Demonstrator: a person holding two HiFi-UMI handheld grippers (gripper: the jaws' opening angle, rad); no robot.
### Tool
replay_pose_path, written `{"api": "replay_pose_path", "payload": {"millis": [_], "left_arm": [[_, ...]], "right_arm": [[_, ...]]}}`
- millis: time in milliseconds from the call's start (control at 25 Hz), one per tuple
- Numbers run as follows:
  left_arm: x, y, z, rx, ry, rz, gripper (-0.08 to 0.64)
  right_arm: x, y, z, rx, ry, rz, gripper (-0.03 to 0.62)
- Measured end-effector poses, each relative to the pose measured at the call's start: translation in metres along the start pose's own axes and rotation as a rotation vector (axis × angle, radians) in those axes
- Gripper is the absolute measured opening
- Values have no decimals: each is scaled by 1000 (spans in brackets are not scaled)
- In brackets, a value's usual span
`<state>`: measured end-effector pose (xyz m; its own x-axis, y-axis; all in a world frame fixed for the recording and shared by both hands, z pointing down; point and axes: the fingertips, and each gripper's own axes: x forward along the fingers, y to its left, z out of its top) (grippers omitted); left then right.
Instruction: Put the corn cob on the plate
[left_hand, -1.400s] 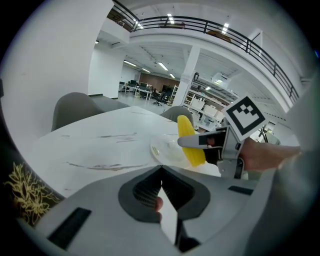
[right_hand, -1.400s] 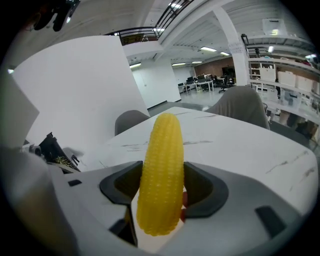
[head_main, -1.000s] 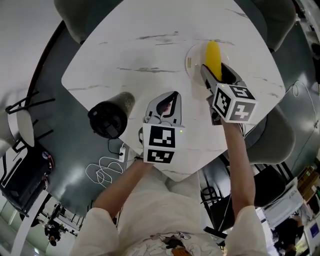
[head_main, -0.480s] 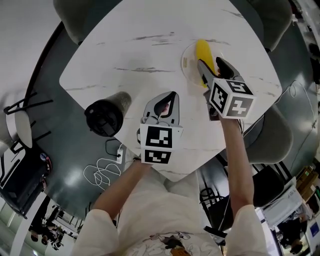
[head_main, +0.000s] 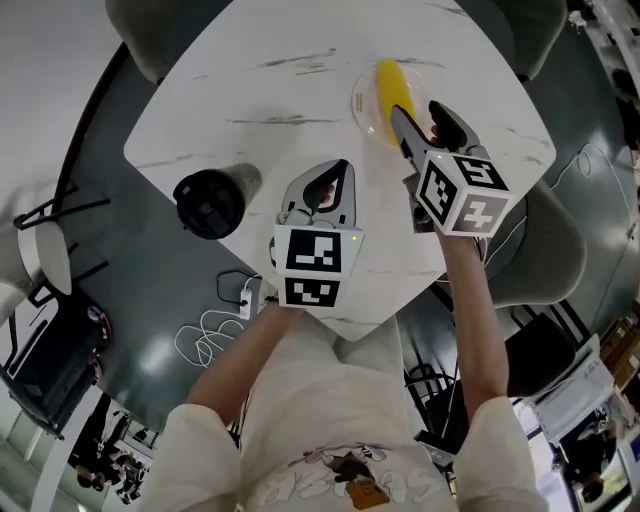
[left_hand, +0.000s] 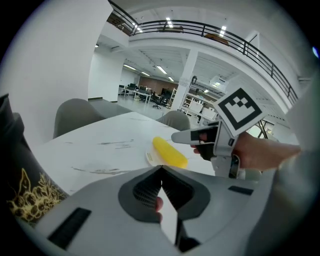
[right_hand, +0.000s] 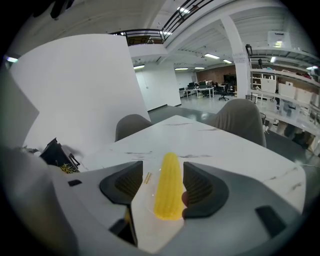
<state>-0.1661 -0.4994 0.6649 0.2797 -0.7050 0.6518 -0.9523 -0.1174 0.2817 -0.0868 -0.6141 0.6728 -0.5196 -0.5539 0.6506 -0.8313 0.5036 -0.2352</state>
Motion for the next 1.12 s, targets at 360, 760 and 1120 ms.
{"api": "replay_pose_path", "payload": {"millis": [360, 760, 1120], "left_arm": [[-36, -13, 12, -19, -10, 23, 8], [-85, -44, 22, -24, -27, 11, 8], [-136, -74, 29, 8, -41, 22, 8]], "right_arm": [[-59, 43, 10, -54, -39, 78, 146], [-125, 63, 6, -82, -99, 49, 5], [-203, 91, 10, -36, -164, 103, 5]]}}
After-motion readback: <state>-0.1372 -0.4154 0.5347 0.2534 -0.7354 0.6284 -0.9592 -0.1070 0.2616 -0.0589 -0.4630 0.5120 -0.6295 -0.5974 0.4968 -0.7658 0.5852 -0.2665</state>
